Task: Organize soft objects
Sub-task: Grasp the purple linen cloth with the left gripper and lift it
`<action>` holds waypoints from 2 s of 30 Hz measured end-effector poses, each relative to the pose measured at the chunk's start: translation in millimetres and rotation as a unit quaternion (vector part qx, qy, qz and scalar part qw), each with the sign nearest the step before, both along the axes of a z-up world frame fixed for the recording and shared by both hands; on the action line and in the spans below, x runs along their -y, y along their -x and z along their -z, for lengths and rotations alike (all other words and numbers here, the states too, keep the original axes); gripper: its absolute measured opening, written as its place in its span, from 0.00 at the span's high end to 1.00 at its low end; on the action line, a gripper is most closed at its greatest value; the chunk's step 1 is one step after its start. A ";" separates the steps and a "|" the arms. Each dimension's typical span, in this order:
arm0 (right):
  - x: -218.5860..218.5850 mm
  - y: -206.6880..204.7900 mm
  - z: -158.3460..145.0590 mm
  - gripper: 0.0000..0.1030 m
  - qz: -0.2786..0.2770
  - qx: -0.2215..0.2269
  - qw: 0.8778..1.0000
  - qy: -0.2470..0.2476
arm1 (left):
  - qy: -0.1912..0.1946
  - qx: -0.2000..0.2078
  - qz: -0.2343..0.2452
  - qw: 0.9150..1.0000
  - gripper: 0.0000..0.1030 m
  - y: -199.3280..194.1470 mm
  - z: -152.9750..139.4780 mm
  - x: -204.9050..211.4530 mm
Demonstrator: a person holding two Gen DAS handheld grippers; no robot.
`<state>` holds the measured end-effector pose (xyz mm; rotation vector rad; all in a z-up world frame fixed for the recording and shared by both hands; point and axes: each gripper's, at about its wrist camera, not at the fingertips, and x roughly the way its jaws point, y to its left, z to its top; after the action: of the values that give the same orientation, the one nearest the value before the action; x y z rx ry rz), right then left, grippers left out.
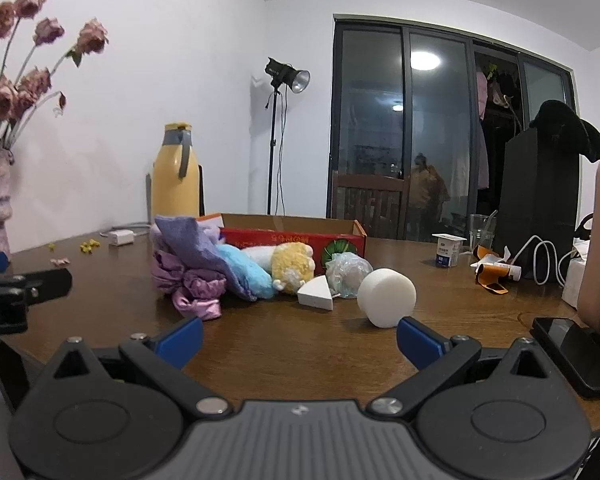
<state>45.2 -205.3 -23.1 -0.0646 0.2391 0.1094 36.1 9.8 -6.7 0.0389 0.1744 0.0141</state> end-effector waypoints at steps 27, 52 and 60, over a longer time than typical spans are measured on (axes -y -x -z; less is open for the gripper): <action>-62.7 -131.3 -45.7 0.93 -0.198 0.031 0.978 0.057 | 0.080 -0.037 -0.013 0.996 0.00 -108.5 -27.9 -27.7; -2.0 -74.6 -3.3 0.63 -0.150 -0.067 0.986 0.014 | 0.111 -0.085 0.056 0.989 0.43 -170.4 -34.5 39.0; 10.3 -79.3 1.2 0.63 -0.124 -0.064 0.990 -0.008 | 0.199 -0.009 0.157 0.967 0.83 -161.2 -72.9 24.6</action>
<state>124.5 -215.6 -24.3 -0.0713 0.3578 0.3629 197.3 -14.7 66.2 -0.3351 0.1850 -0.3371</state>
